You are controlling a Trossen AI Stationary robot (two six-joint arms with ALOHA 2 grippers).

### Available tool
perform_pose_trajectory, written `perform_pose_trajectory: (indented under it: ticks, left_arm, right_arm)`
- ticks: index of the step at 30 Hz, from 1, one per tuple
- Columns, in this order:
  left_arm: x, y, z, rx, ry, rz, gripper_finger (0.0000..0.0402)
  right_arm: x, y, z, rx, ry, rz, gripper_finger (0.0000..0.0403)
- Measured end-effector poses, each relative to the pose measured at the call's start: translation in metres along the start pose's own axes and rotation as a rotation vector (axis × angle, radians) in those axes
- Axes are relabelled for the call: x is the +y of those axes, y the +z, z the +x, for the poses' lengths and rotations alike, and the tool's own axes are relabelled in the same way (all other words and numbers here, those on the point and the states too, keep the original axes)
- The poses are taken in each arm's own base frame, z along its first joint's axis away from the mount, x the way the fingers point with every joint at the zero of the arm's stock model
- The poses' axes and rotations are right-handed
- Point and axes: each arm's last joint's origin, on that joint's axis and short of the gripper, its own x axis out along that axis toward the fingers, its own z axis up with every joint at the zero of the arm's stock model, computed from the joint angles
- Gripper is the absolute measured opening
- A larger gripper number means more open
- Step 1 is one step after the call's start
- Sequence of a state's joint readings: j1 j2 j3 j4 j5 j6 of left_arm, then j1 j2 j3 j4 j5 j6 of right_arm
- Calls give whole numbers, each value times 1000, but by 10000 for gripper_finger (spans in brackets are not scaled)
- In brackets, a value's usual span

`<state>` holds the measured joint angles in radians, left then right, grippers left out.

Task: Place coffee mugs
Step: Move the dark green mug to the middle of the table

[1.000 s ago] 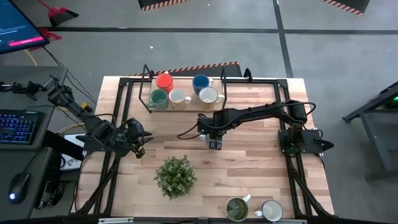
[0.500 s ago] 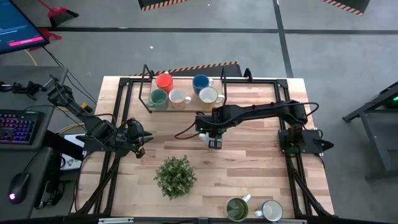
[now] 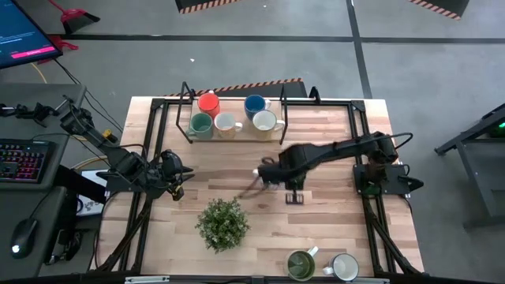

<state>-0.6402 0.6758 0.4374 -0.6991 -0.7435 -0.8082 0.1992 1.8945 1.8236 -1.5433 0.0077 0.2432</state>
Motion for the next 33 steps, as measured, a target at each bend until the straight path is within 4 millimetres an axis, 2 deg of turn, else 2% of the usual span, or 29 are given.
perform_pose_trajectory:
  ticks: [7,16,26,33]
  left_arm:
    - [0,0,0,0,0,0,81]
    - [0,0,0,0,-1,-1,81]
    - [0,0,0,0,0,-1,81]
    - [0,0,0,0,-1,-1,81]
  right_arm:
    - [49,-22,11,12,-45,35,69]
    - [113,-35,15,-137,75,73,69]
    - [155,-57,16,-190,127,83,70]
    - [176,-64,13,-302,151,109,100]
